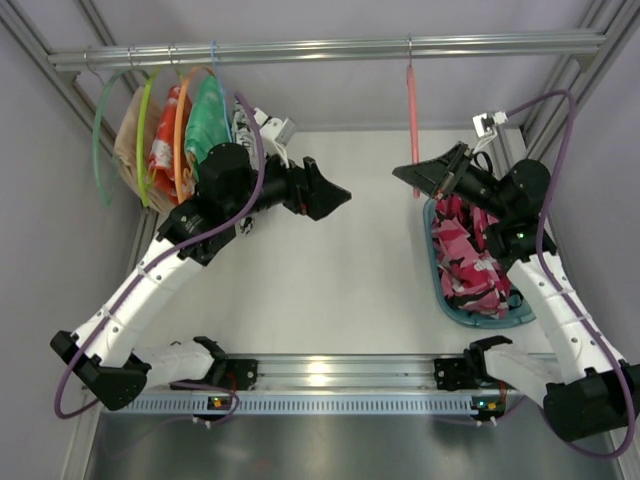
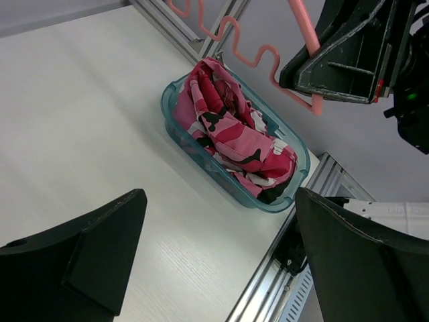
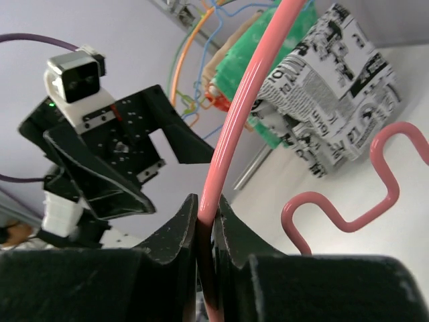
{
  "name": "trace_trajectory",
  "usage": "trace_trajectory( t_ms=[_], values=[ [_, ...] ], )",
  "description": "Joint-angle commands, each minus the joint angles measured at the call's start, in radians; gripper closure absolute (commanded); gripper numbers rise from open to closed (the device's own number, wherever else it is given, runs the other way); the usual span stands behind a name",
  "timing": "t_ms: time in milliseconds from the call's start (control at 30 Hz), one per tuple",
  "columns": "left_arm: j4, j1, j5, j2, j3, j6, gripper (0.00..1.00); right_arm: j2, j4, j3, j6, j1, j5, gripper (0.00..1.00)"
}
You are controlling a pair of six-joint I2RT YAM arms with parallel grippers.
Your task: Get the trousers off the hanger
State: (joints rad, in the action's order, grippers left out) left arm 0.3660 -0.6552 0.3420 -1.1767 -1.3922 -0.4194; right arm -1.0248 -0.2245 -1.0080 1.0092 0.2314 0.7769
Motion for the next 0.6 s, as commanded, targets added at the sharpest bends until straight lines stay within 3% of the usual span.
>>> trace_trajectory(
  t_ms=[0, 33, 67, 133, 167, 233, 267, 433, 500, 567],
  values=[
    [-0.061, 0.006, -0.026, 0.008, -0.001, 0.019, 0.01, 0.028, 0.025, 0.083, -0.067, -0.023, -0.054, 0.90],
    [-0.059, 0.005, -0.037, 0.009, 0.002, 0.021, 0.01, 0.035, 0.025, 0.089, -0.081, -0.023, -0.057, 0.87],
    [-0.061, 0.006, -0.040, 0.011, 0.005, 0.024, 0.02, 0.037, 0.028, 0.091, -0.101, -0.023, -0.056, 0.75],
    [-0.061, 0.006, -0.047, 0.012, 0.010, 0.025, 0.02, 0.038, 0.045, 0.091, -0.115, -0.023, -0.050, 0.66],
    [-0.061, 0.006, -0.051, 0.009, 0.012, 0.024, 0.01, 0.038, 0.045, 0.089, -0.133, -0.023, -0.050, 0.51],
    [-0.059, 0.006, -0.060, 0.006, 0.013, 0.021, 0.01, 0.049, 0.065, 0.083, -0.162, -0.023, -0.053, 0.41],
    [-0.059, 0.006, -0.061, 0.003, 0.013, 0.019, 0.01, 0.052, 0.073, 0.072, -0.172, -0.024, -0.054, 0.31],
    [-0.058, 0.015, -0.086, -0.008, 0.013, 0.014, 0.02, 0.095, 0.158, 0.037, -0.239, -0.037, -0.057, 0.14],
    [-0.056, 0.028, -0.092, -0.011, 0.019, 0.004, 0.02, 0.124, 0.195, 0.014, -0.270, -0.052, -0.057, 0.01],
    [-0.050, 0.051, -0.121, -0.011, 0.022, -0.030, 0.02, 0.143, 0.284, -0.020, -0.340, -0.073, -0.080, 0.01]
  ],
)
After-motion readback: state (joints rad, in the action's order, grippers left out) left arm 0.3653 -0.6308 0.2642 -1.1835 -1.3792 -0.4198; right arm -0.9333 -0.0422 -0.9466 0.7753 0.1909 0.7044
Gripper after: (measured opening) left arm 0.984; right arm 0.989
